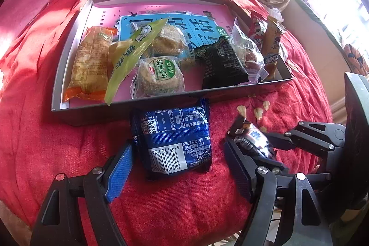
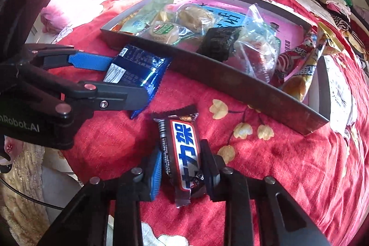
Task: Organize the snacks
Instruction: 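Grasp blue snack packet with left tool while right tool grasps chocolate bar, then carry blue packet over tray with left tool while right tool carries chocolate bar there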
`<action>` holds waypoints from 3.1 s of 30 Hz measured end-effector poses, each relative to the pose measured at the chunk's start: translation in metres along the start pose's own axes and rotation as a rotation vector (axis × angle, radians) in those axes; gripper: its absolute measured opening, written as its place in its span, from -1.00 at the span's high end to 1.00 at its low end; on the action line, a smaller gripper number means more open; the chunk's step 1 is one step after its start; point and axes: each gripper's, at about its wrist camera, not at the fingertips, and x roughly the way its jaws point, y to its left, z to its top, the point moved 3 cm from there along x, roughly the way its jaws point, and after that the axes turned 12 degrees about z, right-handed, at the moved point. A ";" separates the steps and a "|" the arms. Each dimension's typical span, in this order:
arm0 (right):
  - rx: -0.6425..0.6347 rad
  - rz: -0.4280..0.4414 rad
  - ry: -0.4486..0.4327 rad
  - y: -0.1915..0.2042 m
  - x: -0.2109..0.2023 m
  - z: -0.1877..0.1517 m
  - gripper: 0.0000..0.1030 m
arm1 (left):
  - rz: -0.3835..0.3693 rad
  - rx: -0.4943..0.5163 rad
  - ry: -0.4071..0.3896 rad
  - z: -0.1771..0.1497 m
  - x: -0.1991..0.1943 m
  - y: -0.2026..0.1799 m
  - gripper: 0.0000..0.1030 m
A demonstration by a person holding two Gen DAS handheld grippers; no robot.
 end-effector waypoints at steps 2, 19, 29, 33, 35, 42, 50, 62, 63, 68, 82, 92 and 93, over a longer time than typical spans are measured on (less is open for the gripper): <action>0.041 -0.016 -0.020 -0.009 -0.006 0.001 0.44 | 0.012 -0.005 0.004 0.000 0.004 -0.001 -0.52; 0.215 0.244 -0.330 -0.027 -0.063 0.015 0.45 | -0.046 -0.036 -0.058 0.003 -0.014 0.004 -0.10; 0.216 0.238 -0.489 -0.035 -0.096 0.021 0.45 | -0.047 -0.090 -0.250 0.020 -0.061 0.023 -0.10; 0.239 0.232 -0.521 -0.043 -0.101 0.022 0.45 | 0.039 -0.108 -0.300 0.027 -0.069 0.044 -0.10; 0.246 0.230 -0.532 -0.045 -0.103 0.022 0.45 | 0.064 -0.120 -0.309 0.032 -0.071 0.053 -0.10; 0.245 0.203 -0.541 -0.048 -0.101 0.030 0.45 | 0.098 -0.149 -0.298 0.038 -0.063 0.073 -0.10; 0.210 0.207 -0.537 -0.034 -0.092 0.046 0.45 | 0.102 -0.163 -0.279 0.042 -0.053 0.078 -0.10; 0.164 0.176 -0.526 -0.020 -0.079 0.070 0.45 | 0.097 -0.171 -0.251 0.046 -0.038 0.080 -0.10; 0.164 0.174 -0.525 -0.019 -0.078 0.072 0.45 | 0.096 -0.169 -0.249 0.047 -0.037 0.079 -0.10; 0.169 0.149 -0.524 -0.021 -0.074 0.081 0.45 | 0.092 -0.157 -0.243 0.048 -0.032 0.076 -0.10; 0.166 0.140 -0.523 -0.023 -0.061 0.105 0.45 | 0.076 -0.129 -0.226 0.049 -0.020 0.066 -0.10; 0.131 0.103 -0.503 -0.017 -0.051 0.106 0.45 | 0.070 -0.113 -0.223 0.050 -0.015 0.061 -0.10; 0.126 0.099 -0.500 -0.017 -0.050 0.106 0.45 | 0.070 -0.111 -0.221 0.050 -0.015 0.060 -0.10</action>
